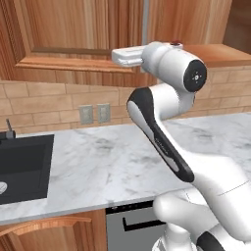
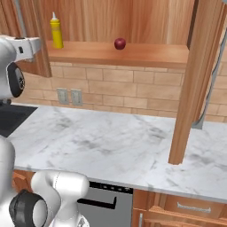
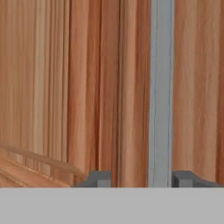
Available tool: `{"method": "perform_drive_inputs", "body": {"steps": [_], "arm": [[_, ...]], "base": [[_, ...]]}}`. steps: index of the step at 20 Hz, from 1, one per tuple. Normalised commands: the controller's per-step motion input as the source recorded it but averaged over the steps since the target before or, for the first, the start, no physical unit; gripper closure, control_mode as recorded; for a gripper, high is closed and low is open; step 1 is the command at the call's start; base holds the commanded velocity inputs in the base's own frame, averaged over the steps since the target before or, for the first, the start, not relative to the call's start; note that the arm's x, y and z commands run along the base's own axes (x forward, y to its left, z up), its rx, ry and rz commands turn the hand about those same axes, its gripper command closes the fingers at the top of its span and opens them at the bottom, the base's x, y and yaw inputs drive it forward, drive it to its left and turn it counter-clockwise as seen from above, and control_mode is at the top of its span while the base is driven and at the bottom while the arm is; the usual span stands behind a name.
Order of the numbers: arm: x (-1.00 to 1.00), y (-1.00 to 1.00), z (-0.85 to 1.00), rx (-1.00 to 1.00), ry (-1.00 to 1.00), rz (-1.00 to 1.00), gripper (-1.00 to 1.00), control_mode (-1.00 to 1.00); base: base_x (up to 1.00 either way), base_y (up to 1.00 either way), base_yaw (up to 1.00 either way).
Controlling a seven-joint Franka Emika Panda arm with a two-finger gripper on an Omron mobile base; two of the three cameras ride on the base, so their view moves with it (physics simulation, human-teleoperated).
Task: The dining table condiment station is running low on mustard. Refill the condiment station by opening the cabinet and taking the mustard from the cabinet and placing it on the dining table.
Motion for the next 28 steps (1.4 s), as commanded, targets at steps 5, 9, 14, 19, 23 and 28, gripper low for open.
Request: {"method": "perform_drive_inputs", "body": {"steps": [5, 9, 14, 19, 23, 28], "arm": [[-1.0, 1.0, -0.01, 0.0, 0.0, 0.0, 1.0, -1.0], [-1.0, 0.92, -0.19, 0.0, 0.0, 0.03, 1.0, -1.0], [-1.0, 0.72, -0.2, 0.04, 0.0, 0.06, -1.0, -1.0], [-0.9, -0.05, 0.02, 0.18, 0.04, 0.09, -1.0, -1.0], [-0.67, -0.88, 0.01, 0.27, 0.01, 0.17, -1.0, -1.0], [-0.17, -1.0, 0.01, 0.26, 0.04, 0.24, -1.0, -1.0]], "base": [[0.0, 0.0, 0.0], [0.0, 0.0, 0.0], [0.0, 0.0, 0.0], [0.0, 0.0, 0.0], [0.0, 0.0, 0.0], [0.0, 0.0, 0.0]]}}
